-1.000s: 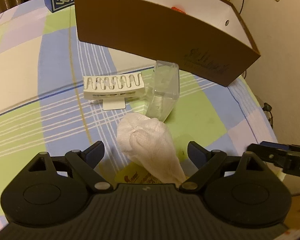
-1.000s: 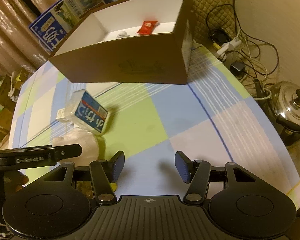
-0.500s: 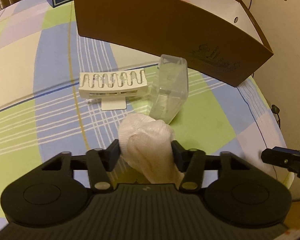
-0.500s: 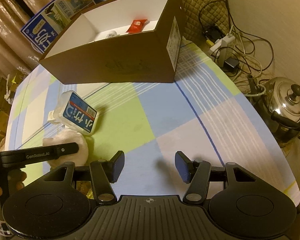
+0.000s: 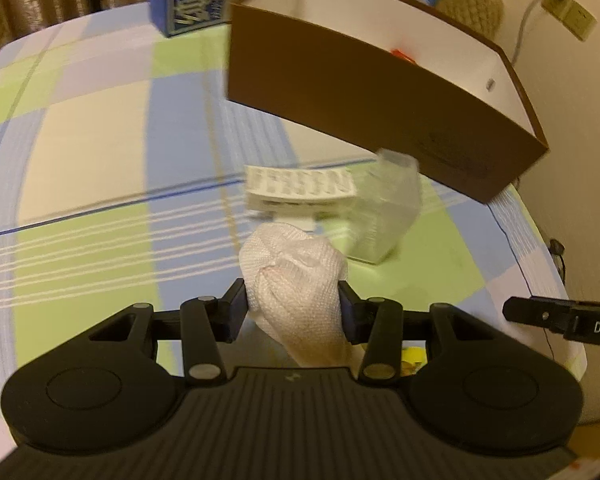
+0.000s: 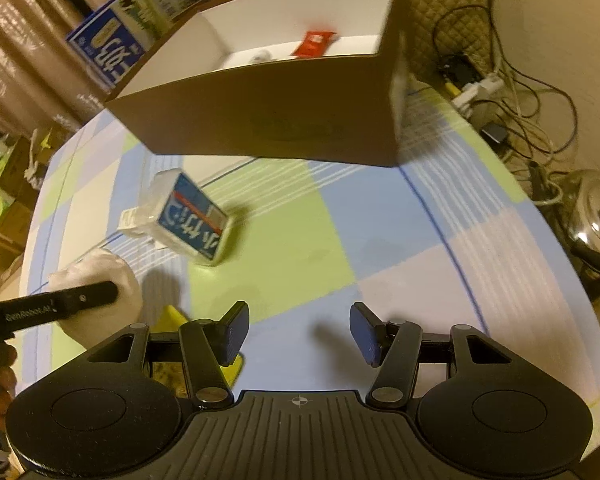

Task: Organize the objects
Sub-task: 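Grasp the white sock with the left tool, then grasp the clear plastic box with the right tool while the left tool holds the sock, then carry the white sock and clear plastic box over the brown box with both tools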

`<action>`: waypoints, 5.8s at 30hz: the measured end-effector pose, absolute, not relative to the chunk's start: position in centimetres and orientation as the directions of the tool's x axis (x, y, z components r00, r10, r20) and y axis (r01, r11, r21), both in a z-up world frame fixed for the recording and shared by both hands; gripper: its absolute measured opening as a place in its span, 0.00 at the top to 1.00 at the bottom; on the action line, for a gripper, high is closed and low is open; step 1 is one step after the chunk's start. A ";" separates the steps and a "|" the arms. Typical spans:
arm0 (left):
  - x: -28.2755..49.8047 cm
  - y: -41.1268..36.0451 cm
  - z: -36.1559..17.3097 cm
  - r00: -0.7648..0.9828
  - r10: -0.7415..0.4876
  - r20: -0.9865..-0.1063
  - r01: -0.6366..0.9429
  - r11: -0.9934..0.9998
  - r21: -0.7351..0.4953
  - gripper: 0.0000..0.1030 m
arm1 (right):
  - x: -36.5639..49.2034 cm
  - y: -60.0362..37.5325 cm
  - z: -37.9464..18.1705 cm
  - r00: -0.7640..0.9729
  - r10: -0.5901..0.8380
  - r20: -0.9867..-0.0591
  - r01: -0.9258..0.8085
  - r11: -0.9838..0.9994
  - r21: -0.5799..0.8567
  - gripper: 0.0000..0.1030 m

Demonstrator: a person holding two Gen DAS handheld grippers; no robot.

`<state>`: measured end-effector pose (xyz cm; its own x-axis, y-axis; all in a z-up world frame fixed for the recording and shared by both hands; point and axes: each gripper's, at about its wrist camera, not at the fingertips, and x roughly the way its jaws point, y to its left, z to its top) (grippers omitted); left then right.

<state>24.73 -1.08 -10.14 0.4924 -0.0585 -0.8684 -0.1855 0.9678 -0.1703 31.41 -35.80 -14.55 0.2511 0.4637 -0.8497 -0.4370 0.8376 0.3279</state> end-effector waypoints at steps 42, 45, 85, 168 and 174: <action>19.2 11.2 -10.7 0.448 0.106 -0.888 -0.451 0.884 -0.122 0.60 | 32.7 -20.8 -14.9 0.322 0.452 -0.832 -0.605 0.774 0.186 0.48; 19.4 11.3 -10.8 0.447 0.104 -0.888 -0.448 0.886 -0.122 0.60 | 32.9 -21.4 -15.1 0.336 0.459 -0.822 -0.615 0.768 0.178 0.57; 20.5 6.4 -11.1 0.458 0.022 -0.889 -0.323 0.935 -0.143 0.60 | 29.6 -29.2 -15.3 0.345 0.365 -0.865 -0.679 0.733 0.038 0.73; 54.6 -1.8 -5.5 0.608 0.039 -0.793 0.037 0.996 0.078 0.60 | 57.4 -25.5 -12.5 0.546 0.319 -0.775 -0.596 0.798 -0.092 0.73; 57.0 -2.5 -6.9 0.590 0.050 -0.806 0.051 0.994 0.099 0.60 | 58.7 -25.2 -13.4 0.560 0.294 -0.774 -0.595 0.793 -0.130 0.73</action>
<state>57.01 -2.46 -6.88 0.5904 0.0504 -0.8055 0.0509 0.9937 0.0995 58.67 -25.22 -13.43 0.5605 0.2935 -0.7744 -0.5954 0.7927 -0.1305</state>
